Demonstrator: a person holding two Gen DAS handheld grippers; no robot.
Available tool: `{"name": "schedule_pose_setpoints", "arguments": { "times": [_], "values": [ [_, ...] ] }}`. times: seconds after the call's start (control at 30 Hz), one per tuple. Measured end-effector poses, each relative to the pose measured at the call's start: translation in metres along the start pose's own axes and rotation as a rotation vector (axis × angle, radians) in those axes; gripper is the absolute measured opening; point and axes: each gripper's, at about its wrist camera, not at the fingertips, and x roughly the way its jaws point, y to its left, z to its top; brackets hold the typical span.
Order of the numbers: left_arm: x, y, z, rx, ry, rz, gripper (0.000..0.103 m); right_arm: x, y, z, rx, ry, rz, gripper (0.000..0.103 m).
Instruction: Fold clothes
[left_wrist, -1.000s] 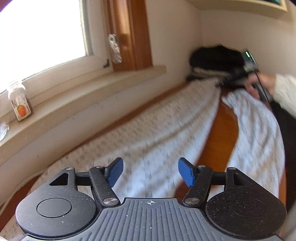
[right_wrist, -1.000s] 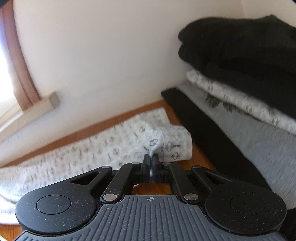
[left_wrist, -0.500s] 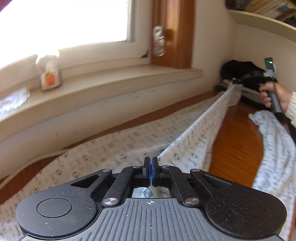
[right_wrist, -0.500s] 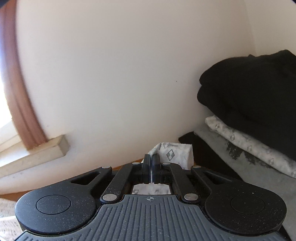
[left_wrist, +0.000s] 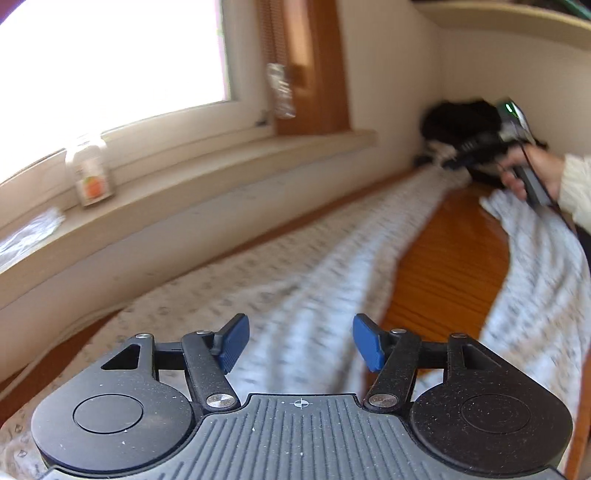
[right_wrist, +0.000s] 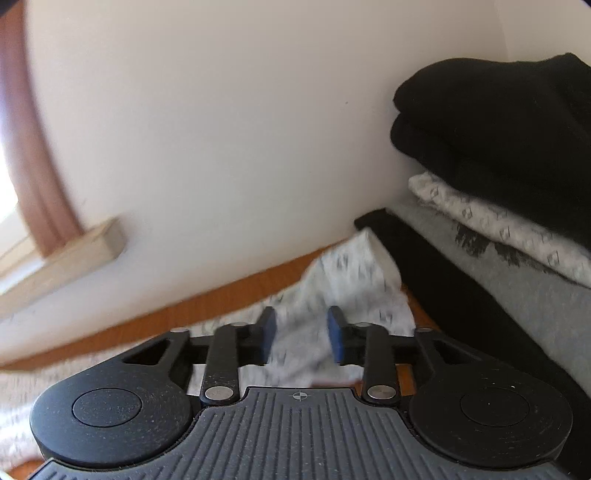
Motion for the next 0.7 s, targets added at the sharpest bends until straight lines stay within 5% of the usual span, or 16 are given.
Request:
{"name": "schedule_pose_setpoints", "arguments": {
  "times": [0.07,0.13,0.2,0.3,0.43,0.63,0.7],
  "values": [
    [0.011,-0.007,0.001,0.022,0.026,0.009,0.056,-0.003,0.004,-0.009,-0.04,0.002,0.007,0.035],
    [0.016,-0.002,0.003,0.005,0.03,0.005,0.017,-0.003,0.007,-0.017,-0.074,0.006,0.006,0.035],
    [0.018,0.01,0.007,-0.045,0.019,-0.004,0.007,0.0,0.007,-0.023,-0.087,0.023,0.005,0.036],
    [0.016,0.037,0.014,-0.175,-0.015,-0.015,0.007,-0.002,0.007,-0.023,-0.071,0.024,0.02,0.036],
    [0.019,0.043,0.017,-0.197,0.012,0.033,0.01,0.001,0.005,-0.022,-0.049,0.038,0.028,0.036],
    [0.017,-0.003,0.037,-0.085,-0.026,0.05,0.02,0.0,-0.003,-0.024,0.004,0.03,0.045,0.037],
    [0.023,-0.022,0.043,-0.033,-0.02,0.039,0.038,-0.001,-0.01,-0.025,0.04,0.027,0.048,0.037]
  ]
}}
